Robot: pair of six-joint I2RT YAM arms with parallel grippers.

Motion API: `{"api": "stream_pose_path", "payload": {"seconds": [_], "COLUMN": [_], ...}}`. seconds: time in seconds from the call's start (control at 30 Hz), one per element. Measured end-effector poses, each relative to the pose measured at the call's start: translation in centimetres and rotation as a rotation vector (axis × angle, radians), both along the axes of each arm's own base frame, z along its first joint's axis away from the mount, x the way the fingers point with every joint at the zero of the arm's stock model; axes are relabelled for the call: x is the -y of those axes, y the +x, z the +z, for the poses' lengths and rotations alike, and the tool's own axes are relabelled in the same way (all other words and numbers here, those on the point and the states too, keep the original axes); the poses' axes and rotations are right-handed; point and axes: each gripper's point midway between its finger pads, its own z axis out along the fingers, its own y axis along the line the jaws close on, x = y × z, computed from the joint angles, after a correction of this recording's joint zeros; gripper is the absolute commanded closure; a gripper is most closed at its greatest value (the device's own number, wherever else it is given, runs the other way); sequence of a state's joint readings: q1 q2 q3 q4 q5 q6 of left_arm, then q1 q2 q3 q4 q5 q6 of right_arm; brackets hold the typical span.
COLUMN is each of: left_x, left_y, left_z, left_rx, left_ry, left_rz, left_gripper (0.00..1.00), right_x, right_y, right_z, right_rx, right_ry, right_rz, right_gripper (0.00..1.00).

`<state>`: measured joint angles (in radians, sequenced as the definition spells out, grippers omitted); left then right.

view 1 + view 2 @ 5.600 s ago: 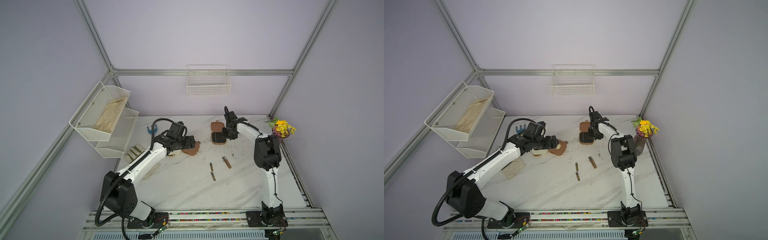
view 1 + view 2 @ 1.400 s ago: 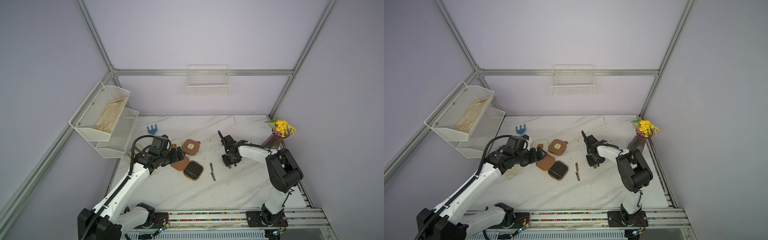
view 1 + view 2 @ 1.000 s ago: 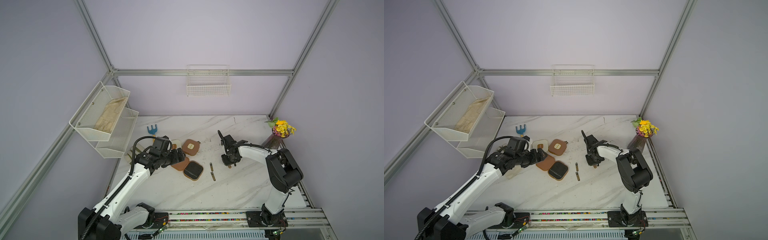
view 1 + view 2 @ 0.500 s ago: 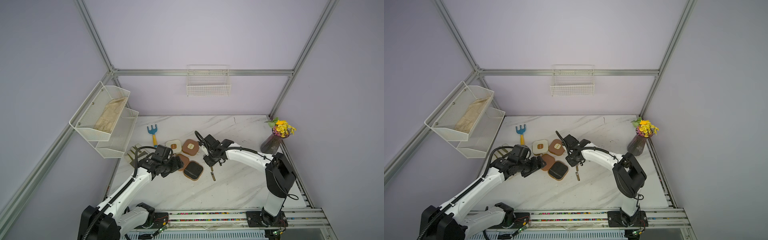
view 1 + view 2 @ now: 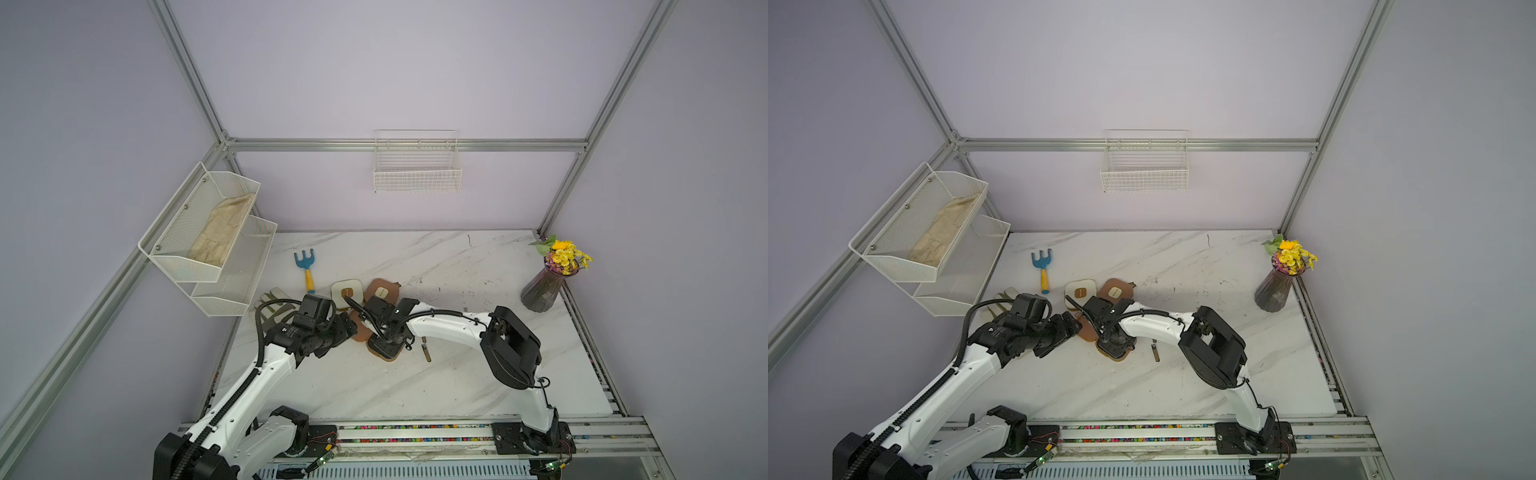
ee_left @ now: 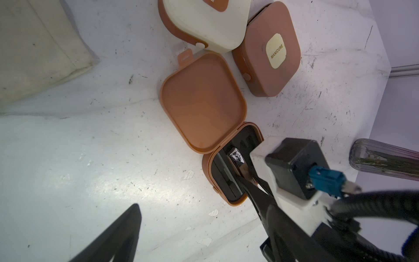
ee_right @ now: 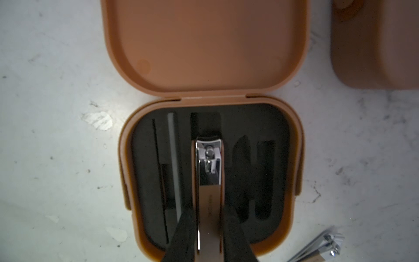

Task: Organize nail clipper sets
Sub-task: Place the nail clipper in the storage box.

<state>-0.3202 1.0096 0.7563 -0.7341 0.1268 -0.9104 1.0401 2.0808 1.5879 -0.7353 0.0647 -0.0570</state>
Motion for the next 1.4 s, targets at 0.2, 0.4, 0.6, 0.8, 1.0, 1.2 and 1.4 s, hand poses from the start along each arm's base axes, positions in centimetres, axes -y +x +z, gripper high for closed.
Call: {"api": "stream_pose_path", "payload": {"seconds": [0.2, 0.4, 0.6, 0.8, 1.0, 1.2, 1.4], "left_x": [-0.2, -0.1, 0.0, 0.1, 0.1, 0.1, 0.5], "left_y": [-0.1, -0.1, -0.1, -0.2, -0.2, -0.1, 0.1], "left_z": [-0.5, -0.7, -0.7, -0.7, -0.7, -1.0, -1.4], "left_rx": [-0.022, -0.033, -0.034, -0.035, -0.038, -0.046, -0.06], "left_ry": [0.001, -0.003, -0.006, -0.01, -0.011, -0.009, -0.018], "left_rz": [0.006, 0.002, 0.001, -0.002, -0.003, -0.003, -0.011], "left_gripper": [0.14, 0.14, 0.14, 0.14, 0.14, 0.14, 0.14], "right_x": [-0.4, -0.4, -0.5, -0.6, -0.6, -0.6, -0.9], "right_y": [0.3, 0.3, 0.2, 0.1, 0.0, -0.1, -0.1], "right_z": [0.2, -0.3, -0.4, -0.5, -0.5, -0.6, -0.8], "right_rx": [0.007, 0.0, -0.007, -0.015, -0.018, -0.018, -0.021], "right_ry": [0.006, -0.001, 0.003, 0.008, 0.008, 0.01, 0.018], "right_rz": [-0.002, -0.012, -0.027, -0.036, -0.037, -0.036, -0.038], "right_gripper": [1.0, 1.0, 1.0, 1.0, 1.0, 1.0, 1.0]}}
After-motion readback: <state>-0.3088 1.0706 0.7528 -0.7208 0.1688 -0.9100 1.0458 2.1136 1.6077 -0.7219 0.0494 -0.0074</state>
